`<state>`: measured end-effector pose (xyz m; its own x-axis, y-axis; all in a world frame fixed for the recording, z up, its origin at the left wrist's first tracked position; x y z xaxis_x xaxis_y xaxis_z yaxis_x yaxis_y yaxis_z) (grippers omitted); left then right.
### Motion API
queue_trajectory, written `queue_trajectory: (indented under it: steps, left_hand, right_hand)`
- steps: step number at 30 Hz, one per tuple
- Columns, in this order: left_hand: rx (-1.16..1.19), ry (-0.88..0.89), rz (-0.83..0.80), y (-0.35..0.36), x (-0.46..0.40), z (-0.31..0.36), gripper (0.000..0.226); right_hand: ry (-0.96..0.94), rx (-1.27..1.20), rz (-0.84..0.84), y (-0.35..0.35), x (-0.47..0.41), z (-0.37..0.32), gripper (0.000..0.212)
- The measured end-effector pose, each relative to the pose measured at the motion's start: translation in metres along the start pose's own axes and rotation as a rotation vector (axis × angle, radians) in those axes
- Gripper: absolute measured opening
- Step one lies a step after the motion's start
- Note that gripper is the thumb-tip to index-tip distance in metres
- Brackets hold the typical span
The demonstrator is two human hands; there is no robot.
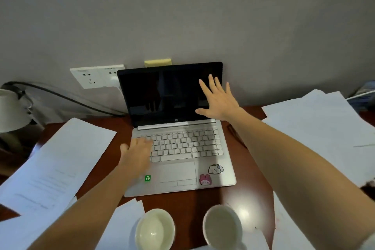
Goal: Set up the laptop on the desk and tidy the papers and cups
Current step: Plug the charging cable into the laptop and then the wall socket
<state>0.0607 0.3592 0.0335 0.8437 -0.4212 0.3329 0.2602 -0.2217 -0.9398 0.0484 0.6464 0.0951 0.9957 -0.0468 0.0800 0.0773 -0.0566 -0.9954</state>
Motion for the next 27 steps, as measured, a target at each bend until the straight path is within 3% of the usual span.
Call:
queue_trajectory:
  steps: [3, 8, 12, 16, 27]
  left_hand:
    - [-0.085, 0.128, -0.021, -0.029, -0.024, 0.047, 0.068]
    - [-0.205, 0.277, -0.196, -0.047, -0.051, 0.153, 0.115]
    - [-0.255, 0.277, -0.230, -0.042, -0.062, 0.207, 0.130]
    - [-0.326, 0.209, -0.293, -0.032, -0.068, 0.219, 0.137]
    - [-0.251, 0.154, -0.382, -0.036, -0.070, 0.226, 0.144]
  right_hand:
    - [0.106, -0.113, -0.071, 0.034, 0.038, 0.026, 0.087]
    - [0.330, -0.417, 0.015, 0.084, 0.086, 0.040, 0.062]
    - [0.494, -0.538, 0.061, 0.113, 0.093, 0.042, 0.059]
    - [0.614, -0.701, 0.217, 0.127, 0.093, 0.046, 0.052]
    - [0.828, -0.888, 0.424, 0.140, 0.084, 0.047, 0.036]
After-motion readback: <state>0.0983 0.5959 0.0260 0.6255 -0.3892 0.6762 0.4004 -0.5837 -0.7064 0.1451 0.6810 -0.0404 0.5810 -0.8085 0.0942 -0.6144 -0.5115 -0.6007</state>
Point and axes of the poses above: each hand's wrist, its own x-axis away from the middle knuckle, its own y-axis out of the palm, z = x × y, the point moved 2 cm from there along -x, towards the middle knuckle, and after that the axes turned 4 degrees about -z, right-handed, at the moved point
